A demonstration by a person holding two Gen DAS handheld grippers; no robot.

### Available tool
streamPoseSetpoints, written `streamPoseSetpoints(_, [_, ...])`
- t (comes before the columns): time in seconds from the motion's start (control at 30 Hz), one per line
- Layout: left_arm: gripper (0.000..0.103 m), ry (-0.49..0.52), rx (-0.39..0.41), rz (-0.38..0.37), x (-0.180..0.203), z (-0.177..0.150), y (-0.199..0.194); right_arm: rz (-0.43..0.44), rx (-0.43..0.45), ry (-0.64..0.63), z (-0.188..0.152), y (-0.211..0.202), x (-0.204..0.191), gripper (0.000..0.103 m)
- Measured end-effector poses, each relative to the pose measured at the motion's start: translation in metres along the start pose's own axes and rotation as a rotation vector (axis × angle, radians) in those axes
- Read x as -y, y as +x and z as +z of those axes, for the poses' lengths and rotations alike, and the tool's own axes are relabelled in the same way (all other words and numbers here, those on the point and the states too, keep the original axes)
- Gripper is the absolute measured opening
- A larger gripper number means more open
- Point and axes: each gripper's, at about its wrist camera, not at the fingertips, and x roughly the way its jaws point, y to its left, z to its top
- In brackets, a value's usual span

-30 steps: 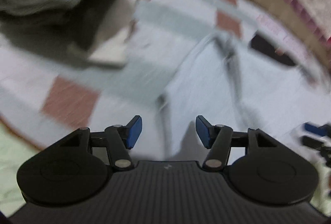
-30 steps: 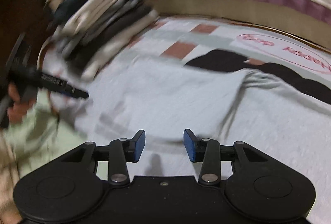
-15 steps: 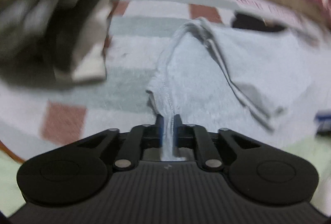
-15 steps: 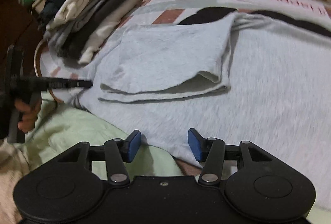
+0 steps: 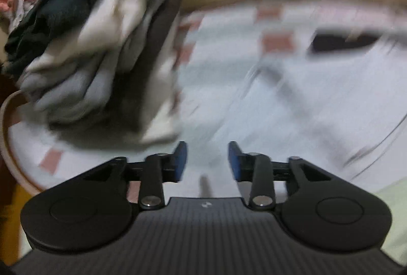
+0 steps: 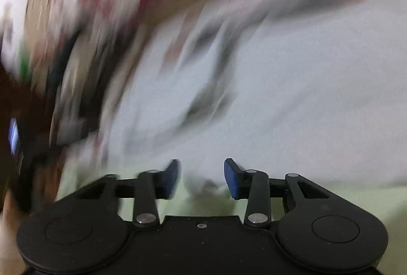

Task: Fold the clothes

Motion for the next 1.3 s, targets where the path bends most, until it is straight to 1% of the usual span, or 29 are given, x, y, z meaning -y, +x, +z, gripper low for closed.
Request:
streamPoseSetpoints(0.03, [0.048, 0.066, 0.039, -0.036, 0.02, 0.004, -0.006, -0.017, 0.099, 0.066, 0.004, -0.017, 0.016, 0.044])
streamPoseSetpoints(0.07, [0.057, 0.131, 0.078, -0.073, 0.04, 0.009, -0.012, -0.087, 0.168, 0.122, 0.01, -0.033, 0.032, 0.044])
streamPoseSetpoints(0.1, [0.061, 0.198, 0.116, -0.11, 0.06, 0.013, -0.018, -0.157, 0.237, 0.178, 0.016, -0.05, 0.048, 0.045])
streamPoseSetpoints(0.13, [0.061, 0.281, 0.137, -0.16, 0.085, 0.015, -0.022, -0.231, 0.298, 0.23, 0.021, -0.066, 0.063, 0.045])
streamPoseSetpoints(0.17, [0.061, 0.361, 0.155, -0.209, 0.109, 0.017, -0.026, -0.325, 0.324, 0.257, 0.023, -0.082, 0.075, 0.047])
streamPoseSetpoints(0.27, [0.061, 0.354, 0.096, -0.275, 0.134, 0.014, -0.017, -0.507, 0.379, 0.35, 0.017, -0.126, 0.108, 0.049])
streamPoseSetpoints(0.3, [0.061, 0.351, 0.076, -0.297, 0.143, 0.013, -0.014, -0.545, 0.387, 0.41, 0.01, -0.138, 0.121, 0.049])
streamPoseSetpoints(0.33, [0.061, 0.348, 0.056, -0.319, 0.151, 0.012, -0.011, -0.565, 0.39, 0.479, 0.002, -0.15, 0.136, 0.05])
streamPoseSetpoints(0.37, [0.061, 0.346, 0.036, -0.341, 0.16, 0.011, -0.008, -0.572, 0.391, 0.552, -0.007, -0.16, 0.15, 0.052])
streamPoseSetpoints(0.43, [0.061, 0.34, -0.003, -0.385, 0.177, 0.01, -0.002, -0.469, 0.381, 0.719, -0.025, -0.169, 0.175, 0.052])
streamPoseSetpoints(0.5, [0.061, 0.334, -0.043, -0.429, 0.194, 0.008, 0.004, -0.423, 0.385, 0.774, -0.033, -0.167, 0.187, 0.052])
streamPoseSetpoints(0.6, [0.062, 0.325, -0.103, -0.494, 0.22, 0.005, 0.013, -0.455, 0.37, 0.679, -0.028, -0.15, 0.18, 0.053])
streamPoseSetpoints(0.67, [0.062, 0.318, -0.143, -0.537, 0.237, 0.003, 0.018, -0.413, 0.432, 0.662, -0.025, -0.142, 0.185, 0.056])
streamPoseSetpoints(0.73, [0.062, 0.288, -0.143, -0.535, 0.232, 0.002, 0.019, -0.388, 0.52, 0.686, -0.025, -0.14, 0.194, 0.054])
streamPoseSetpoints(0.8, [0.062, 0.257, -0.145, -0.53, 0.227, 0.001, 0.02, -0.362, 0.607, 0.708, -0.026, -0.138, 0.202, 0.011])
streamPoseSetpoints(0.83, [0.062, 0.244, -0.149, -0.525, 0.224, 0.0, 0.02, -0.353, 0.644, 0.708, -0.025, -0.138, 0.205, 0.011])
streamPoseSetpoints(0.93, [0.063, 0.225, -0.155, -0.516, 0.215, -0.004, 0.022, -0.398, 0.644, 0.545, -0.016, -0.147, 0.189, 0.01])
streamPoseSetpoints(1.0, [0.065, 0.233, -0.138, -0.52, 0.213, -0.009, 0.02, -0.429, 0.638, 0.443, -0.01, -0.151, 0.179, 0.009])
streamPoseSetpoints(1.03, [0.065, 0.249, -0.122, -0.523, 0.213, -0.012, 0.019, -0.456, 0.613, 0.438, -0.01, -0.149, 0.183, 0.009])
streamPoseSetpoints(1.07, [0.065, 0.273, -0.112, -0.522, 0.213, -0.014, 0.018, -0.47, 0.599, 0.46, -0.011, -0.146, 0.187, 0.009])
streamPoseSetpoints(1.13, [0.066, 0.288, -0.116, -0.515, 0.213, -0.014, 0.016, -0.487, 0.587, 0.491, -0.016, -0.143, 0.192, 0.009])
streamPoseSetpoints(1.27, [0.067, 0.247, -0.142, -0.534, 0.204, -0.011, 0.019, -0.499, 0.576, 0.478, -0.015, -0.148, 0.19, 0.009])
streamPoseSetpoints(1.3, [0.067, 0.246, -0.139, -0.536, 0.203, -0.011, 0.018, -0.505, 0.573, 0.471, -0.016, -0.147, 0.189, 0.009])
